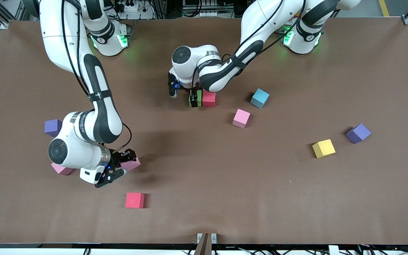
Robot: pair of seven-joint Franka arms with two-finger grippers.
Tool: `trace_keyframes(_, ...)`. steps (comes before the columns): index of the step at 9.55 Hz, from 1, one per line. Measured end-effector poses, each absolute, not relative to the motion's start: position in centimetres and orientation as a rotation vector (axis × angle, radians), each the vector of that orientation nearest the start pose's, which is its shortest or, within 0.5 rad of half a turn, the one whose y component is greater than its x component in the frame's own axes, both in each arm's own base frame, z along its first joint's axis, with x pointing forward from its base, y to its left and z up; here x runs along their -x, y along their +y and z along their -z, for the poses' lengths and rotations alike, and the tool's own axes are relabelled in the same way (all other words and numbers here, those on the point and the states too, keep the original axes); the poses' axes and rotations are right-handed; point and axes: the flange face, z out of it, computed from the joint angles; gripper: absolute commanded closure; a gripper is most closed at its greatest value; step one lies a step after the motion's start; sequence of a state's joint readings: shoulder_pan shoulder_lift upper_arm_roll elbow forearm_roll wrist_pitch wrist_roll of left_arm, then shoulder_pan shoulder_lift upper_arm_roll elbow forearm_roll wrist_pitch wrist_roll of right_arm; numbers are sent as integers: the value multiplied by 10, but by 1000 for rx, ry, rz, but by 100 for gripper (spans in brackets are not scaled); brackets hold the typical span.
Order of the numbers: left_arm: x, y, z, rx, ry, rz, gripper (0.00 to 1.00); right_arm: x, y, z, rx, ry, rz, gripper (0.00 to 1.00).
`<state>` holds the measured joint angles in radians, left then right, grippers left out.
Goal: Form number 2 with 11 blocks
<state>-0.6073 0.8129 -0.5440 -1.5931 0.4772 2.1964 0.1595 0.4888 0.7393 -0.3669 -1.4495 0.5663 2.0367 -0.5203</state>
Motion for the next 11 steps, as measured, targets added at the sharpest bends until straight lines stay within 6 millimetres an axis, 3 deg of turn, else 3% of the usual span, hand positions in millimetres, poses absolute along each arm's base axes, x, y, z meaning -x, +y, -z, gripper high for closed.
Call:
trace_keyframes(4,-344,-601,-218,2313,2105,-50,0,-690,169,-262,2774,-752,-76,68)
trace_keyframes(7,-342,-605,-230,2316,2110,-21,0,-682,189,-260,2725,-881,-102,68)
trace_keyframes(9,-351,-600,-262,2320,2065,12,0,-681,191,-259,2679,-1001,-92,68)
trace_keyframes(11,-376,-574,-310,2376,1953,-24,0,-678,193,-257,2620,-1120,-97,68)
